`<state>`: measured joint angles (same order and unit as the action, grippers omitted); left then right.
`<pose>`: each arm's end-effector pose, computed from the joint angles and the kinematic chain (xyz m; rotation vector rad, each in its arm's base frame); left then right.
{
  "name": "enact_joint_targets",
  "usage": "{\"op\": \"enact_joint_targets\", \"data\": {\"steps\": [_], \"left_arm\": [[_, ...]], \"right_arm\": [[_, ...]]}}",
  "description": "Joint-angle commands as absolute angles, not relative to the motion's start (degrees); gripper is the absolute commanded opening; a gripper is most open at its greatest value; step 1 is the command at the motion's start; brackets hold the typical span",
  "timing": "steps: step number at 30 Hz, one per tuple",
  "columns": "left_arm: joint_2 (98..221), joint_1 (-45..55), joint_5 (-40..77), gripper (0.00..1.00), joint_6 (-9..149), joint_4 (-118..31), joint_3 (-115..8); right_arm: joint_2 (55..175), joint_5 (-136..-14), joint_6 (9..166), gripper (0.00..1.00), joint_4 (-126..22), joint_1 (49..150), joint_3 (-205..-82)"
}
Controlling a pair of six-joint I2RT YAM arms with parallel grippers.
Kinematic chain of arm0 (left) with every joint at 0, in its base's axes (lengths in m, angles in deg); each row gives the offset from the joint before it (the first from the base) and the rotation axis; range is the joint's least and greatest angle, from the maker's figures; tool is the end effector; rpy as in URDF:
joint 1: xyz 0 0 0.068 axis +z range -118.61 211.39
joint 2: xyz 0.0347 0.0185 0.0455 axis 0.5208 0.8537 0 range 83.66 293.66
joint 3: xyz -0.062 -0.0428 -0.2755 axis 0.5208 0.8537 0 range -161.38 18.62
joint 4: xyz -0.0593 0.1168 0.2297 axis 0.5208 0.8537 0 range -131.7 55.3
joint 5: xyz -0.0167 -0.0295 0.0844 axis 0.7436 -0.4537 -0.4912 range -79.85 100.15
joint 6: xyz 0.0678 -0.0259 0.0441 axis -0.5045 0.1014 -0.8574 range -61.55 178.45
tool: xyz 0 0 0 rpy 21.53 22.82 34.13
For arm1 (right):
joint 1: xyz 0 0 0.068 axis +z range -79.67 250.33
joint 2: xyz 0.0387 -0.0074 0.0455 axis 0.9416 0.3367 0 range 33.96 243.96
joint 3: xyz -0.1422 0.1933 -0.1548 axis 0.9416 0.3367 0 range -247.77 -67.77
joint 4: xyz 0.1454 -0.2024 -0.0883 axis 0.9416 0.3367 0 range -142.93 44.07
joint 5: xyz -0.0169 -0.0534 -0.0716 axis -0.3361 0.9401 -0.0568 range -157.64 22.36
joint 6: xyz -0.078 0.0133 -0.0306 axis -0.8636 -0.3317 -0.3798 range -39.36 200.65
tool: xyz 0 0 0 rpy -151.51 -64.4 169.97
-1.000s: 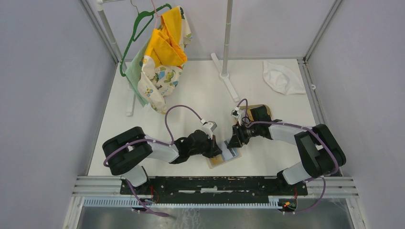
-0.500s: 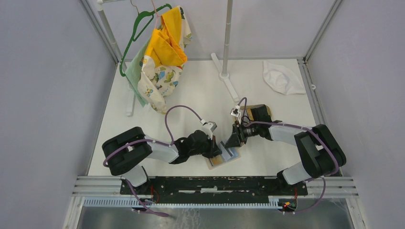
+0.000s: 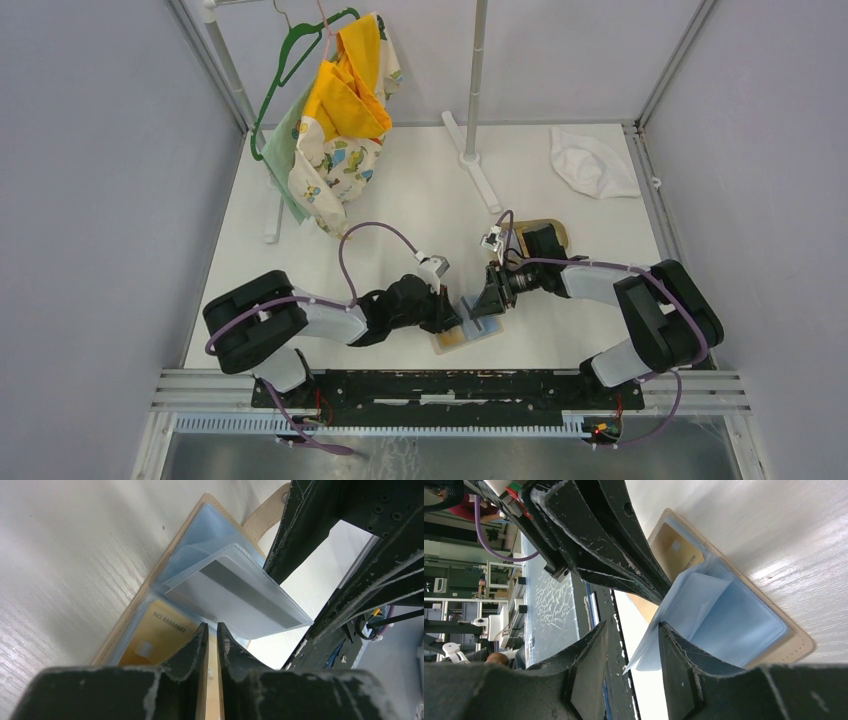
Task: Put the credit cards into the card holder
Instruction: Insert the credit card into the card holder.
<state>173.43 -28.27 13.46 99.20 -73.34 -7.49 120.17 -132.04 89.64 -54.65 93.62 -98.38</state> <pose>0.1523 -0.2687 0.1162 0.4198 2.2940 -1.0358 0.2067 0.1622 0.1333 -0.7755 2.2842 1.6436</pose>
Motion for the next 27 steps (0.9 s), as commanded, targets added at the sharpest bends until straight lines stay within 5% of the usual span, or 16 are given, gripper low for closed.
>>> {"op": "enact_joint_targets", "data": {"steps": [1, 15, 27], "left_arm": [[170.17, -28.35, 13.39, 0.19, 101.29, -75.38, -6.66], [162.37, -28.18, 8.71, 0.52, 103.04, -72.02, -4.44], [153.78, -28.15, 0.51, 0.55, 103.72, -62.5, -3.72]], "right_arm": [[120.53, -134.87, 90.62, 0.48, -56.79, 94.01, -98.02], [123.06, -137.87, 85.93, 0.58, -54.0, 97.59, -99.73], [125.6, -137.13, 77.9, 0.62, -47.36, 100.42, -102.33]]}}
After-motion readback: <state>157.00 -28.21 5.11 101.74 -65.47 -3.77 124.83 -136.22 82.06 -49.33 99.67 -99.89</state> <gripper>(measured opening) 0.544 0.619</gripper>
